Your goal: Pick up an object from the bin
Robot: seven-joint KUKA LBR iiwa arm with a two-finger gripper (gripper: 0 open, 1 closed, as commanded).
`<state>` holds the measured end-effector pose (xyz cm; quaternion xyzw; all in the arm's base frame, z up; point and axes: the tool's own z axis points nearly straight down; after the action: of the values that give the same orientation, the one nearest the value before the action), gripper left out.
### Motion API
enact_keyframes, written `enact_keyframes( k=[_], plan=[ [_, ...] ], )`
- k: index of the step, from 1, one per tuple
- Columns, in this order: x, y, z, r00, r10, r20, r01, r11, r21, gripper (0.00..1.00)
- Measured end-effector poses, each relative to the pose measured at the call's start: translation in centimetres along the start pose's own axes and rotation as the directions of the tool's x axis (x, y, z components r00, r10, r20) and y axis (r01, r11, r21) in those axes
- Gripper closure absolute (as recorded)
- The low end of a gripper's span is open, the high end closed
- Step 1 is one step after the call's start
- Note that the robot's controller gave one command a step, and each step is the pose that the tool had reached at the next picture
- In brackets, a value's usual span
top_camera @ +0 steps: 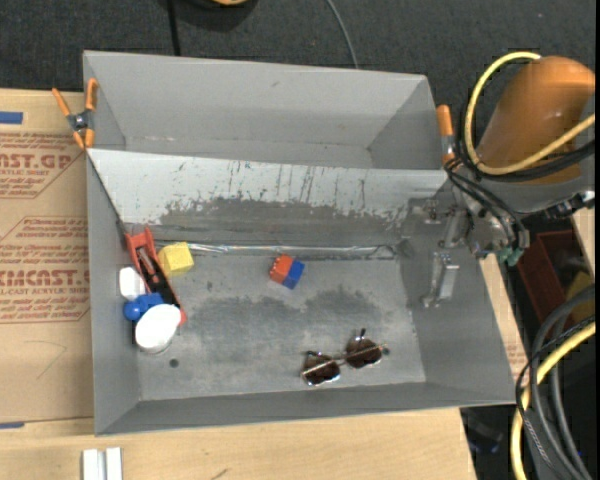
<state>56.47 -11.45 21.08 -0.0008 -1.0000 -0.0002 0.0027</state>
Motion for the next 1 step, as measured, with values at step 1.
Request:
enact_keyframes(
  k=[1],
  plan=[
    [-0.13, 0.05, -0.49, 1.000, -0.002, 0.008, 0.002, 1.000, 0.001, 0.00]
  ],
)
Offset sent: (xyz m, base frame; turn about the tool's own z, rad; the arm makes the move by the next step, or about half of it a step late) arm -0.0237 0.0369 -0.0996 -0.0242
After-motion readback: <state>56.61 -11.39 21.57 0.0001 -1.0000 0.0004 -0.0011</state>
